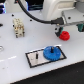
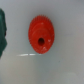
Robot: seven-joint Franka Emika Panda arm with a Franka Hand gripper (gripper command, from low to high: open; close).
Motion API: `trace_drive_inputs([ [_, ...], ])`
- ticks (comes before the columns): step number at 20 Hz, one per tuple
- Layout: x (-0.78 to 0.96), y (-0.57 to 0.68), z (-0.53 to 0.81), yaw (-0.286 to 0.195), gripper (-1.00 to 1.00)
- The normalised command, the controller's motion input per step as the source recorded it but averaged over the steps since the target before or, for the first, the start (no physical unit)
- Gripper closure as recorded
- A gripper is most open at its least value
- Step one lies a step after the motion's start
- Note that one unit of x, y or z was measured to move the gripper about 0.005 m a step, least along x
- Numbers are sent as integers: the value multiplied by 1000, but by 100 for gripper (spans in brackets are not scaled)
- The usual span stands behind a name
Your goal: Insert the blue gear onto the right peg, followed by the red gear
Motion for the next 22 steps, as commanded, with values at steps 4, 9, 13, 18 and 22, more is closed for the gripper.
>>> trace_drive_inputs([
  [4, -326, 177, -337, 0, -100],
  [9, -242, 59, -376, 0, -100],
  [13, -194, -12, -366, 0, -100],
  [18, -295, -25, -318, 0, -100],
  [22, -347, -21, -209, 0, 100],
])
